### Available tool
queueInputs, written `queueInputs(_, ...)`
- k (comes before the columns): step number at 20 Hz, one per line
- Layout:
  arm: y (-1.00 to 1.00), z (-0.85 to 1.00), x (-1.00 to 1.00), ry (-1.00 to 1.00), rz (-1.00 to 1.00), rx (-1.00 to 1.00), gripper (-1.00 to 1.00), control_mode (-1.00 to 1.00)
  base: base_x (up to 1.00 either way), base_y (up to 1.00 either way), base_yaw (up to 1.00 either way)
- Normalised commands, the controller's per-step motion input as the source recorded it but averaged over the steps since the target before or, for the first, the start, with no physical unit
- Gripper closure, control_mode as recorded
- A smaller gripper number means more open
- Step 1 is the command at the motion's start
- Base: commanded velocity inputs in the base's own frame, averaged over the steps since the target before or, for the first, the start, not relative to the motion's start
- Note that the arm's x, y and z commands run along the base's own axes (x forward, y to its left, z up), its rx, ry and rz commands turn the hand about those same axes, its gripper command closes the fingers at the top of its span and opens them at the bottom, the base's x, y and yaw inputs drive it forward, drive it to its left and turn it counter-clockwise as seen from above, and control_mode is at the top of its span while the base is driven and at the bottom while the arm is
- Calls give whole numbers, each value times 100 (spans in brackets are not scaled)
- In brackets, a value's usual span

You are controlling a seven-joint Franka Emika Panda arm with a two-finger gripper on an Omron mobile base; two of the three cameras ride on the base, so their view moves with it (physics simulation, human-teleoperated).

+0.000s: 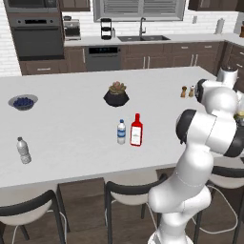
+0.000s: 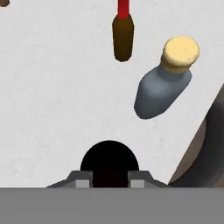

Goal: Move the plastic bottles in the middle to the plastics group, and the glass bottles in the middle to the glass group.

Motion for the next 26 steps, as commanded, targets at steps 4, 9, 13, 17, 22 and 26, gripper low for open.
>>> queueInputs(4, -33, -1, 28, -9, -15, 0, 100, -100, 0, 0, 0)
queueInputs(9, -18, -13, 24, -1, -14, 0, 100, -100, 0, 0, 0)
queueInputs(13, 0, -41, 4, 0, -13, 1, 100, -100, 0, 0, 0)
queueInputs(17, -2, -40, 8, 0, -10, 1, 100, -100, 0, 0, 0)
queueInputs(22, -7, -37, 5, 0, -6, 1, 100, -100, 0, 0, 0)
queueInputs(26, -1, -38, 0, 0, -5, 0, 100, -100, 0, 0, 0)
